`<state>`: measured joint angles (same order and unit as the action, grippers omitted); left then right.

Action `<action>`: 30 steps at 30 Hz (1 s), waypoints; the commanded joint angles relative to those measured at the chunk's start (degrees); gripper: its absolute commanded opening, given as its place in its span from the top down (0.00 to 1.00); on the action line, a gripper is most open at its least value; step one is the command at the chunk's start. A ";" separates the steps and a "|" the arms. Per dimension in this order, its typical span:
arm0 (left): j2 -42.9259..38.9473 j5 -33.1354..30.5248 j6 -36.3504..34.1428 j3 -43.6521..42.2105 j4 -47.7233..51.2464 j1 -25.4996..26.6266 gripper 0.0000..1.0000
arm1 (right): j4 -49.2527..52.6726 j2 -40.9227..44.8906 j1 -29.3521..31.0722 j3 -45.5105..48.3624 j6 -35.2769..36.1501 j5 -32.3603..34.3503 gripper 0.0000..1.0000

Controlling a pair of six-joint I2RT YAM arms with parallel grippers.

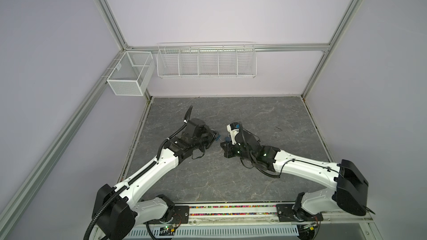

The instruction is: Unlock with the key

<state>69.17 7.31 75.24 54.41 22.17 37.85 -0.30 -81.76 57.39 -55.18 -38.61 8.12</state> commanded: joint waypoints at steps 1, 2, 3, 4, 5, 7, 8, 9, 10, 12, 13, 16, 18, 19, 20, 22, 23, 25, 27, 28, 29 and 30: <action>-0.38 3.40 0.57 -0.17 -0.05 0.58 1.00 | -7.49 1.12 0.45 -0.54 4.69 2.30 0.94; -0.31 3.53 0.44 -0.11 0.15 0.65 1.00 | -6.86 0.89 0.53 -1.16 5.81 2.24 0.94; -0.27 3.78 0.35 -0.25 0.25 0.65 1.00 | -5.47 0.54 0.57 -1.99 6.21 2.85 0.94; -0.47 3.76 0.18 -0.35 0.37 0.65 1.00 | -3.81 0.32 0.56 -2.81 6.18 4.12 0.94; -0.65 3.60 0.04 -0.37 0.73 0.66 1.00 | -2.92 0.33 0.52 -3.00 6.09 5.19 0.94; -1.04 2.80 -0.35 -0.20 1.69 0.94 1.00 | -1.60 0.50 0.33 -3.43 4.97 6.45 0.94; -1.15 1.97 -0.57 0.14 2.22 1.32 1.00 | -1.54 0.36 0.28 -3.74 4.78 6.30 0.94; -1.02 1.93 -0.58 0.37 2.41 1.59 1.00 | -2.14 0.22 0.40 -3.93 5.12 5.70 0.94; -0.70 2.60 -0.38 0.48 2.11 1.62 1.00 | -3.11 0.00 0.54 -4.04 5.58 5.12 0.94; -0.11 3.78 0.31 0.13 0.81 1.62 1.00 | -5.31 -0.23 0.72 -3.69 6.39 4.42 0.94; 0.05 4.02 0.33 -0.08 0.39 1.62 1.00 | -6.39 -0.07 0.72 -3.56 7.10 4.07 0.94; 0.36 4.37 0.26 0.02 0.90 1.62 1.00 | -7.79 0.40 0.88 -3.48 8.78 3.87 0.94; 0.05 4.29 0.34 0.00 0.96 1.71 1.00 | -5.30 0.19 0.78 -5.01 9.54 5.71 0.94; -0.02 4.45 0.57 -0.05 0.93 1.79 1.00 | -5.74 0.33 0.78 -5.01 10.23 5.93 0.94; 0.07 5.22 1.06 -0.36 0.22 1.80 1.00 | -6.68 0.38 0.75 -4.86 10.63 5.62 0.94; 0.47 6.04 1.53 -0.36 -0.50 2.09 1.00 | -6.05 -0.27 0.77 -6.01 11.18 5.86 0.94; 0.73 6.04 1.49 -0.23 -0.38 2.38 1.00 | -5.97 -0.63 0.74 -6.66 11.65 5.89 0.94; 0.99 7.05 2.36 -0.71 -1.66 2.50 1.00 | -7.27 -0.76 0.72 -6.66 12.35 5.77 0.94; 1.07 7.71 2.93 -0.93 -2.85 2.54 1.00 | -7.88 -0.89 0.77 -6.76 12.92 6.02 0.94; 1.12 7.29 2.61 -0.48 -1.98 2.50 1.00 | -7.70 -0.94 0.60 -6.85 12.86 6.30 0.94; 1.01 7.14 2.45 -0.41 -1.51 2.50 1.00 | -7.65 -1.04 0.49 -7.01 12.73 6.15 0.94; 1.05 7.25 2.45 -0.38 -1.76 2.50 1.00 | -7.83 -0.99 0.34 -6.97 12.68 6.01 0.94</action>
<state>69.36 6.63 76.95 54.41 18.46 37.98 2.70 -82.32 57.84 -58.61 -28.62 14.13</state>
